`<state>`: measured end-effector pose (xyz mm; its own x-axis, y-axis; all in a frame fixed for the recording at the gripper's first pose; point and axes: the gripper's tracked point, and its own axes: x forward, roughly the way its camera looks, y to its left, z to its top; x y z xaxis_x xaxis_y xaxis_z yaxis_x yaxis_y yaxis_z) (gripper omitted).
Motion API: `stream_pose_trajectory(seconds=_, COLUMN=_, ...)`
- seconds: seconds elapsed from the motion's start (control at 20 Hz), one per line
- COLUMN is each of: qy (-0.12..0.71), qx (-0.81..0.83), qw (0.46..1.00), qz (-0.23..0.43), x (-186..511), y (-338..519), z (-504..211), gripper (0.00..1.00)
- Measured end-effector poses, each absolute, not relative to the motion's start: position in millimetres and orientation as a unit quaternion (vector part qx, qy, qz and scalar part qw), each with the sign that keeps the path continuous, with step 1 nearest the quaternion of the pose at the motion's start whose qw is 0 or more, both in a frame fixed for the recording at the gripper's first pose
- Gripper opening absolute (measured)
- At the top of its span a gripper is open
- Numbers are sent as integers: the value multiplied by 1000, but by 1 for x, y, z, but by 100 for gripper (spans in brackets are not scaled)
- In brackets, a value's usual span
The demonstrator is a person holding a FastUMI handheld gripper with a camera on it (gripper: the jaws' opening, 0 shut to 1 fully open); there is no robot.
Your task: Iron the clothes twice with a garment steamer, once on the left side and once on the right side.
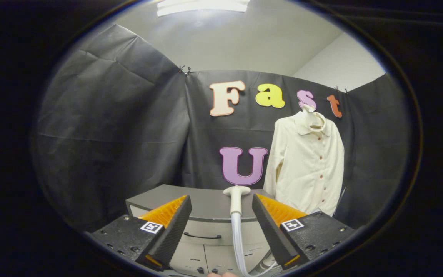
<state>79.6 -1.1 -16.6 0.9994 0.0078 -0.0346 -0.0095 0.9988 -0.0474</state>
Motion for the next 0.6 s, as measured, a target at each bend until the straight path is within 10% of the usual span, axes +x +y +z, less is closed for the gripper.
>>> stream_pose_trajectory(seconds=0.6, qy=74, qx=-16, qw=997, qz=-7, x=168, y=-12, z=-68, gripper=96)
